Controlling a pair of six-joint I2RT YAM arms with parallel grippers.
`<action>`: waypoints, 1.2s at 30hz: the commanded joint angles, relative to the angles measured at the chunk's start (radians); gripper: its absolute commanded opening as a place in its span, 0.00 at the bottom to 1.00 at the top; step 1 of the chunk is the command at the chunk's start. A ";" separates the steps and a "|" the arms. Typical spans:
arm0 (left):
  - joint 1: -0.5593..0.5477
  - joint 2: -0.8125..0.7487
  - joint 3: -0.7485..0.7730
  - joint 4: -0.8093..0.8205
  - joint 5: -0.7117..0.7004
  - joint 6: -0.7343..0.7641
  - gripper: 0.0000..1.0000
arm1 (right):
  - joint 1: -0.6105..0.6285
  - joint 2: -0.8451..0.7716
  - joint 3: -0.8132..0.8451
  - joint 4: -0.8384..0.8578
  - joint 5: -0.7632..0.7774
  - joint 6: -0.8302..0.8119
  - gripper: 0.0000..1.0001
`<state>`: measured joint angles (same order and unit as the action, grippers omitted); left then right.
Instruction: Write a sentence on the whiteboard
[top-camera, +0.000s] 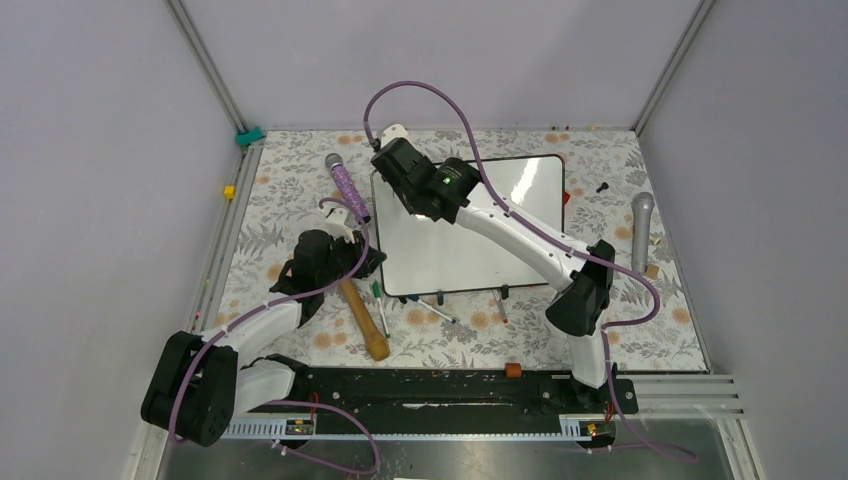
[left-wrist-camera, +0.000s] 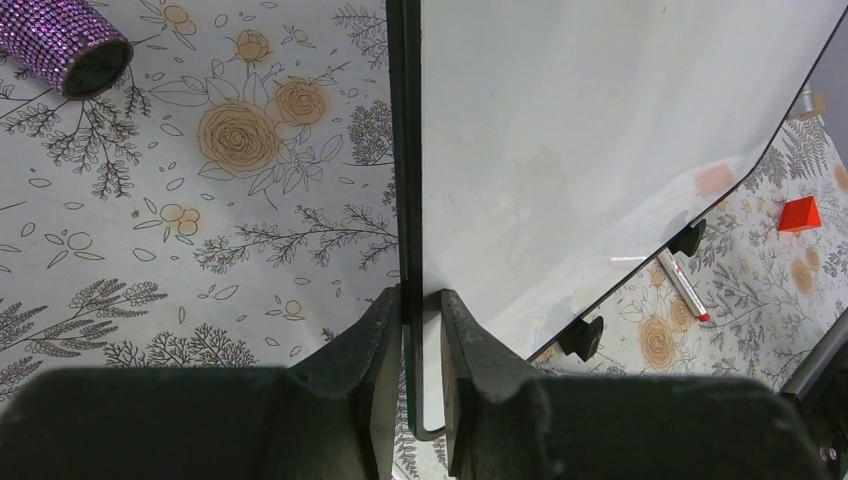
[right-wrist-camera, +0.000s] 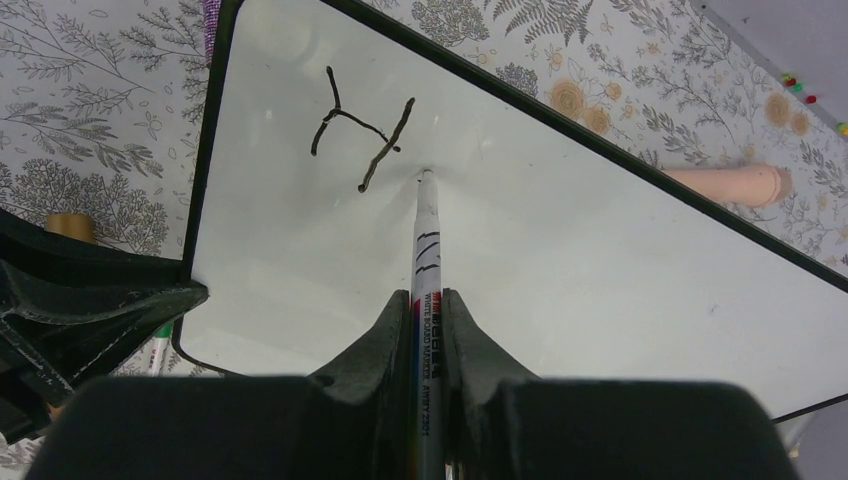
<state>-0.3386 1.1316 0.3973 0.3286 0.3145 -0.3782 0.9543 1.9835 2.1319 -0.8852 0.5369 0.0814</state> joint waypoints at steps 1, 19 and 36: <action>0.004 -0.027 -0.003 0.033 -0.009 0.025 0.14 | -0.004 0.003 0.010 0.010 -0.028 -0.016 0.00; 0.004 -0.033 -0.006 0.033 -0.008 0.024 0.14 | -0.005 -0.055 -0.100 -0.010 0.015 -0.007 0.00; 0.003 -0.032 -0.008 0.039 -0.005 0.029 0.13 | -0.008 -0.014 -0.013 -0.013 0.080 -0.021 0.00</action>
<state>-0.3386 1.1244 0.3969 0.3286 0.3134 -0.3721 0.9546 1.9667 2.0552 -0.8959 0.5686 0.0753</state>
